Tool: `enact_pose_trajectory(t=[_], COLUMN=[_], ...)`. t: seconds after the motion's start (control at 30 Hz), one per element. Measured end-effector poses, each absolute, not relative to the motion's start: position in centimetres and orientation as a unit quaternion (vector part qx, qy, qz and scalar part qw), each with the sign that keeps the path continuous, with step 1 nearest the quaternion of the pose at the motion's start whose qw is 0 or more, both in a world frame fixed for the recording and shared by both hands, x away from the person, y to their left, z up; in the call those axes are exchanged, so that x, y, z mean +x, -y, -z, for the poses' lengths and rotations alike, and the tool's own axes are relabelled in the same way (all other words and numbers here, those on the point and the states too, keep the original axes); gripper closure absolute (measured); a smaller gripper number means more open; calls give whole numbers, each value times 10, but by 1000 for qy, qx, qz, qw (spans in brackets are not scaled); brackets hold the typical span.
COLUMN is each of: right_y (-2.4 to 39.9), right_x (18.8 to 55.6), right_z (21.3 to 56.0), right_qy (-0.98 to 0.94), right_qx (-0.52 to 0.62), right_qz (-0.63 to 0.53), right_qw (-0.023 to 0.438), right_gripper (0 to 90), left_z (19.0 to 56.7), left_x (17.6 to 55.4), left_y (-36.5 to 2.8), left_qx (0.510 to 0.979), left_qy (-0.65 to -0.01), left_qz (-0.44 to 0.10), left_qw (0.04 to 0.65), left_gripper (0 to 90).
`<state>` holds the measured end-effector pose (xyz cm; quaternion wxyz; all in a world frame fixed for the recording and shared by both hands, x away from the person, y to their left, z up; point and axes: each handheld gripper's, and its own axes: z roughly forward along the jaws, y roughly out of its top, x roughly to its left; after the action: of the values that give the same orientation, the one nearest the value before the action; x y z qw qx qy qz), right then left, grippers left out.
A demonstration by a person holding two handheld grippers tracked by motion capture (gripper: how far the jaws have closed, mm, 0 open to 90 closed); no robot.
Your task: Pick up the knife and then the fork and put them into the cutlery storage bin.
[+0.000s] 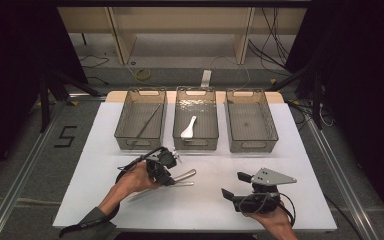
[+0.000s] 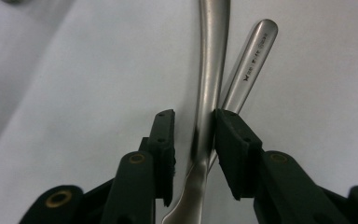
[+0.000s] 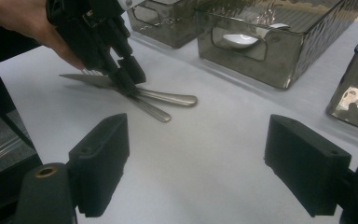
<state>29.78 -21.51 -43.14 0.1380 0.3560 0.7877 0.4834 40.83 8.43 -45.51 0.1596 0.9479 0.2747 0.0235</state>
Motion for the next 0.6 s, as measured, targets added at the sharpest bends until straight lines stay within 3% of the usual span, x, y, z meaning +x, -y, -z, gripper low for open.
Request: enact_pose_trajectory(t=[0.2,0.6], right_y=[215,215], right_x=[298,297], right_z=[431,432], right_qy=[-788,-788], right_qx=[357,356], right_qz=[-482,-483], right_qw=[139,137], right_gripper=[228,228], left_z=[456,462], left_x=[410,416], left_y=[-82,-81], left_qx=[948,949], left_qy=[-272,-279], left_qz=[-25,-22], left_qw=[160,146], left_gripper=[746,762])
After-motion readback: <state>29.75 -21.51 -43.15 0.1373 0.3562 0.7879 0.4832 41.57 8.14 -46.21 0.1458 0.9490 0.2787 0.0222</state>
